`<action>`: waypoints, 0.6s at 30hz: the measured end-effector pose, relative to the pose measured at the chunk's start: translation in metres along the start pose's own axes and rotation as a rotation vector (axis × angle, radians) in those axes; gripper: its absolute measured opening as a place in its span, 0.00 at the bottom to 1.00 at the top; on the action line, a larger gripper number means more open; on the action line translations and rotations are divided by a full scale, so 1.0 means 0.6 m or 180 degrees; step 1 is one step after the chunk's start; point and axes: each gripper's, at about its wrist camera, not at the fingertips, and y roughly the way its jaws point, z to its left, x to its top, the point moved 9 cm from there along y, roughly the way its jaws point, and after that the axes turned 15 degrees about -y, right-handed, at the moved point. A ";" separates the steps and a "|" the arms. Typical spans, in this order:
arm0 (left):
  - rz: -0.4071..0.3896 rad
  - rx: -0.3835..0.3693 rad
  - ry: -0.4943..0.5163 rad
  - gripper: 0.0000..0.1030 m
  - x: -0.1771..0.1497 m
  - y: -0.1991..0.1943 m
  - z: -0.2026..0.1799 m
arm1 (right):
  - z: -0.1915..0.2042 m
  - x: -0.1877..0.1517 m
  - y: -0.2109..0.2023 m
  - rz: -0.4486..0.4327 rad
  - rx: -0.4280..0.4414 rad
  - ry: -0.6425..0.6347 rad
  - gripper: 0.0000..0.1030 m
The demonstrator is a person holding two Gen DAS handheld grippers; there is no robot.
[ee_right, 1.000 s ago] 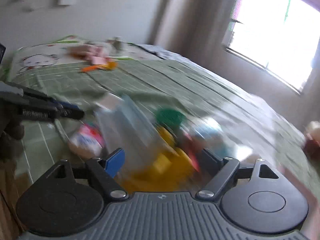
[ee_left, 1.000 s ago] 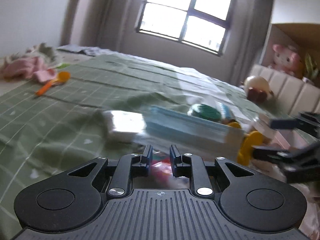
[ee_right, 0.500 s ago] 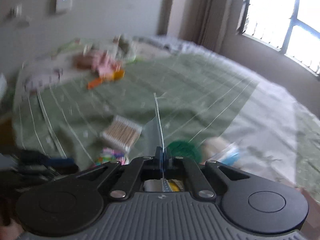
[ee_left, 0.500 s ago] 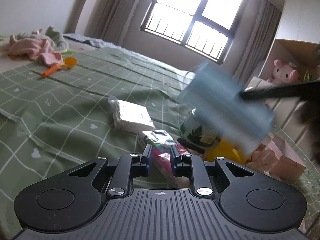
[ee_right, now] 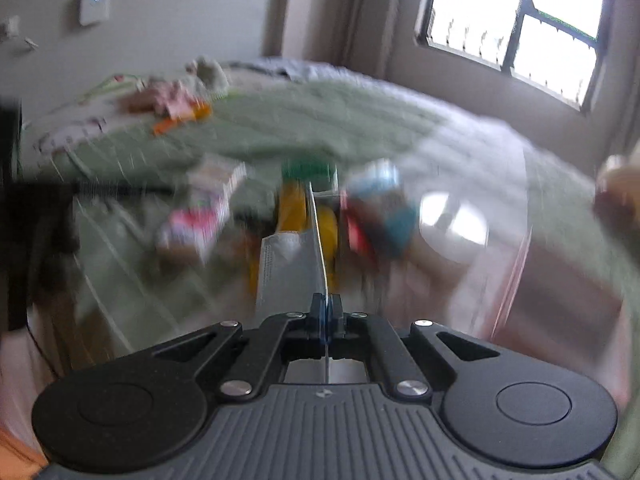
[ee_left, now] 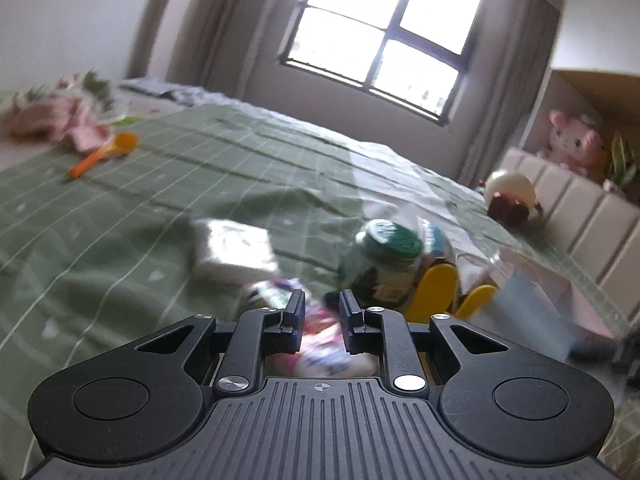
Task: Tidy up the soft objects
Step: 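Move the left gripper toward the pink cartoon tissue packet, then close the left gripper on the pink cartoon tissue packet and lift it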
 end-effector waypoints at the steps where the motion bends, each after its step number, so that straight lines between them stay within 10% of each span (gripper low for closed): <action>1: 0.0022 0.0007 0.0114 0.20 -0.003 0.012 -0.014 | 0.004 -0.022 0.010 0.0053 0.0012 0.0076 0.01; 6: 0.0140 0.0475 0.1107 0.21 -0.053 0.069 -0.053 | 0.020 -0.082 0.032 -0.0035 -0.0420 -0.0035 0.07; 9: 0.0075 0.0779 0.1428 0.25 -0.069 0.065 -0.034 | 0.032 -0.104 0.039 -0.0150 -0.0556 -0.0252 0.30; 12: 0.0029 0.0989 0.1455 0.24 -0.063 0.047 -0.002 | 0.034 -0.122 0.050 -0.0237 -0.0596 -0.0269 0.36; 18: 0.0294 0.0531 0.0913 0.23 -0.047 0.031 0.000 | 0.019 -0.128 0.048 -0.0396 -0.0480 0.0080 0.46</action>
